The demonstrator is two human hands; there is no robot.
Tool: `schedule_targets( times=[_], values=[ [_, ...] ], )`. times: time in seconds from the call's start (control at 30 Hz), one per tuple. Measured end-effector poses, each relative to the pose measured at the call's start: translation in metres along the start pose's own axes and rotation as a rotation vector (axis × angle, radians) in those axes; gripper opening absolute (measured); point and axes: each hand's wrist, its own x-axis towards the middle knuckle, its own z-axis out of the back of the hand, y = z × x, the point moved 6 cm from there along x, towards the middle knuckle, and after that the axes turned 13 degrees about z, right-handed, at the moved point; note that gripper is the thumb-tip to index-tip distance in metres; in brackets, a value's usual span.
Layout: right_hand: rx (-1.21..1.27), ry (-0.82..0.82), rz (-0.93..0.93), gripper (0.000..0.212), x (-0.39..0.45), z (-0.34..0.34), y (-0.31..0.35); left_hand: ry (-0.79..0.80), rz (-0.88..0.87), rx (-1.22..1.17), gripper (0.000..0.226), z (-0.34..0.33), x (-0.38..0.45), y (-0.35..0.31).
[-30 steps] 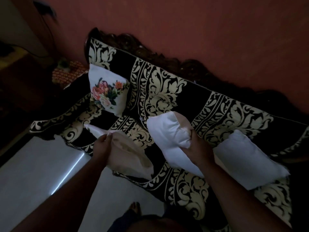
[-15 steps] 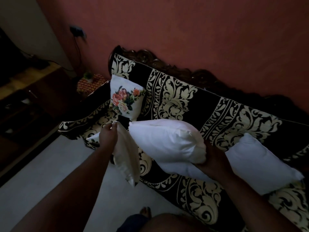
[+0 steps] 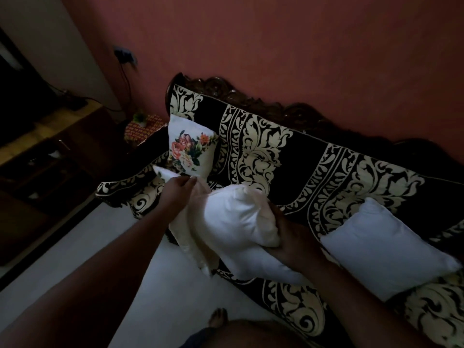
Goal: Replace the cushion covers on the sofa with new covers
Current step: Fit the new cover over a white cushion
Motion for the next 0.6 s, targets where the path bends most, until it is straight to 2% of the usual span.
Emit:
schedule_targets(
  times=[0.1,0.2,0.33,0.43,0.5,0.6],
  values=[
    [-0.135,0.059,0.096,0.109,0.006,-0.008,0.011,0.119,-0.027,-0.045,0.025,-0.025,-0.025,-0.020],
    [-0.243,0.165,0.160,0.088,0.021,-0.027,0.014,0.184,-0.048,-0.049,0.023,-0.050,-0.047,-0.038],
    [-0.202,0.409,0.041,0.064,0.036,-0.042,0.002,0.153,-0.193,0.161,0.034,-0.066,-0.067,-0.061],
    [-0.219,0.541,-0.018,0.049,0.050,-0.040,0.002,0.168,-0.411,0.393,0.038,-0.078,-0.088,-0.080],
    [-0.261,0.662,-0.047,0.055,0.057,-0.044,-0.002,0.208,-0.562,0.577,0.044,-0.093,-0.105,-0.091],
    [-0.302,0.735,-0.094,0.066,0.068,-0.049,-0.009,0.247,-0.667,0.653,0.046,-0.106,-0.114,-0.099]
  ],
)
